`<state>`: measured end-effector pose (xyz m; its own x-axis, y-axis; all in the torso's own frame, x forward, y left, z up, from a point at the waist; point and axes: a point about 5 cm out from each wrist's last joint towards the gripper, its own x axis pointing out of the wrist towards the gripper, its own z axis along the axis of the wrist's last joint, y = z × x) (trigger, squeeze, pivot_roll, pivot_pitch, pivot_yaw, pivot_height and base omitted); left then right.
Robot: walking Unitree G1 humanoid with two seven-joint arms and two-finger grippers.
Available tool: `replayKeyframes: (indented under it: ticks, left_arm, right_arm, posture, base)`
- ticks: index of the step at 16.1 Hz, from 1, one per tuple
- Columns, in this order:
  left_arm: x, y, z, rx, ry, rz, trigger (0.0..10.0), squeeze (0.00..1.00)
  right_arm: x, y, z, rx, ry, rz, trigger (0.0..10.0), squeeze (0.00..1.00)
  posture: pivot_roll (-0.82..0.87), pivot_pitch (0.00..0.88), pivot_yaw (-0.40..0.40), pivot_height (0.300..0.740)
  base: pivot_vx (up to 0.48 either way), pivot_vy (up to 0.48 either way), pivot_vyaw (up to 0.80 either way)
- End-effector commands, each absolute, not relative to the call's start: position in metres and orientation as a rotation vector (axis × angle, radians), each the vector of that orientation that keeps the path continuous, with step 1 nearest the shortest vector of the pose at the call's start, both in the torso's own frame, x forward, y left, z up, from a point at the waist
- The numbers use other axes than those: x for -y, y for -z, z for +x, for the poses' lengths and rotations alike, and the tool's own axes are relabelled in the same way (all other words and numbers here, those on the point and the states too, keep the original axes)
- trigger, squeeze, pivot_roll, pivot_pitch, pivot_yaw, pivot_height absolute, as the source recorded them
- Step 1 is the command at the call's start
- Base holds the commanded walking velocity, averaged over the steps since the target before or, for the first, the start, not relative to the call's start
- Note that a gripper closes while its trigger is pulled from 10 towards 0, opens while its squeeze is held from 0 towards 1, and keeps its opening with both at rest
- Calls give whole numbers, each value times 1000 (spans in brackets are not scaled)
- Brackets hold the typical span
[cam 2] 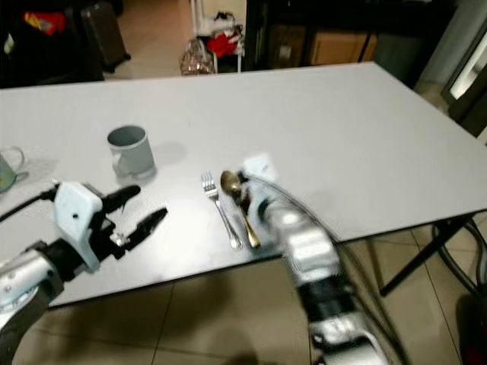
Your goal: Setting the table
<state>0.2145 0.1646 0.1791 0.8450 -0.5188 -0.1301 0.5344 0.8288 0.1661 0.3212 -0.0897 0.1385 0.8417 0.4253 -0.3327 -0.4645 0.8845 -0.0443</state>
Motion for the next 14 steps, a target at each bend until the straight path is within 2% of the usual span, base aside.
replayKeyframes:
  ticks: [1, 4, 6, 9, 14]
  left_arm:
    - [-167, -181, 216, -69, 536, 200, 10000, 0]
    - [-172, -185, 221, -32, 441, 204, 10000, 0]
    - [-170, -186, 222, -6, 355, 130, 10000, 0]
    - [-162, -181, 215, -13, 342, 90, 10000, 0]
    - [-160, -181, 217, -5, 305, 86, 10000, 0]
  right_arm:
    - [90, -148, 314, -287, -480, -98, 10000, 1000]
    - [96, -166, 290, -169, -469, -76, 10000, 1000]
    - [121, -167, 271, -113, -323, -38, 10000, 1000]
    - [140, -165, 255, -85, -277, -91, 10000, 1000]
    - [130, -168, 250, -51, -355, -22, 10000, 1000]
  posture:
    - [26, 0, 15, 740]
    - [6, 0, 45, 740]
    - [-25, 0, 64, 740]
    - [-44, 0, 66, 740]
    - [-30, 0, 37, 740]
  base:
    - [0, 0, 0]
    - [0, 0, 0]
    - [0, 0, 0]
    - [0, 219, 0]
    - [0, 377, 0]
